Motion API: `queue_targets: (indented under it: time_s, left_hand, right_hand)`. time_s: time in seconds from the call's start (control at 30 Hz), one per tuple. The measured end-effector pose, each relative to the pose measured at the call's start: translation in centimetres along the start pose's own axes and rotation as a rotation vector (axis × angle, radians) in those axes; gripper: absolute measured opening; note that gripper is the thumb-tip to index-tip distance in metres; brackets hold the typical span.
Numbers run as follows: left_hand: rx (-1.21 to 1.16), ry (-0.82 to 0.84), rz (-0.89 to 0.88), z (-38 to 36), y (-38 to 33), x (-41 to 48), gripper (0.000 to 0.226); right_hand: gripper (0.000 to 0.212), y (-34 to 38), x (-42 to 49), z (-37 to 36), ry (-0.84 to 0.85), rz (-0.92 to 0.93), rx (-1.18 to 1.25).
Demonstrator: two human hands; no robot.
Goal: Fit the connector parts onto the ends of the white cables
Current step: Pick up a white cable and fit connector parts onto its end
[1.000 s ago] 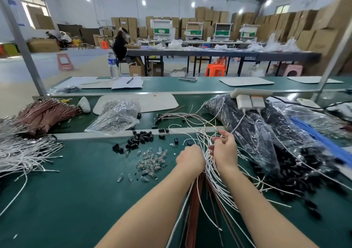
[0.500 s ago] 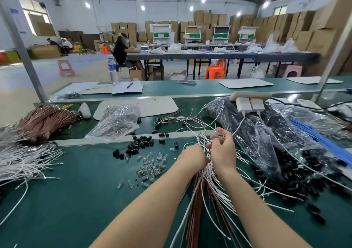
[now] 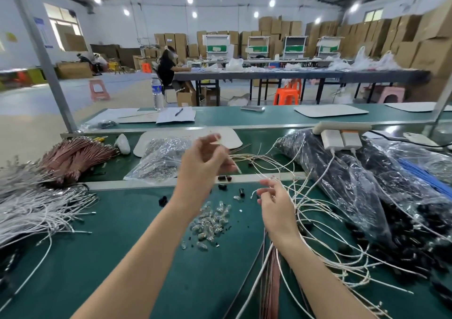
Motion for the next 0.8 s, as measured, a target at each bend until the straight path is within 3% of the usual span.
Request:
queue_targets:
  time_s: [0.1,0.17,0.3,0.47,0.67,0.8]
  left_hand:
    - [0.304,-0.145,-0.338,4.4,-3.9,-0.8,0.016]
    - [0.297,-0.231,-0.371,7.2,-3.9,-0.8,0.013]
    - [0.083,-0.436,-0.113,12.3,2.1,-1.2,0.002]
    - [-0.082,-0.598,0.134,16.2,10.2,-3.8,0.005]
    - [-0.047,-0.588,0.136,17.3,12.0,-3.5,0.008]
    - [-0.036,-0.603,0.145,17.6,12.5,-3.5,0.01]
  right_hand:
    - [0.027,0.4,-0.4,-2.9,0.117,0.06,-0.102]
    - [0.026,0.9,-0.5,-5.2,0.186,0.096,-0.194]
    - [0.027,2.5,-0.4,-9.4,0.316,0.133,-0.285]
    - [0.031,3.0,0.6,-13.8,0.422,0.262,-0.545]
    - [0.037,2.2,1.2,-17.5,0.455,0.447,-0.889]
    - [0.033,2.4,1.6,-18.5,0.416,0.57,-0.947]
Point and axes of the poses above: each hand's wrist, its own x-axis towards the middle knuckle, its own z-axis out of the back of the hand, y = z × x, the point moved 5 cm from there along x, towards the middle knuckle, and after that the axes turned 5 degrees about -z, right-handed, at the moved point
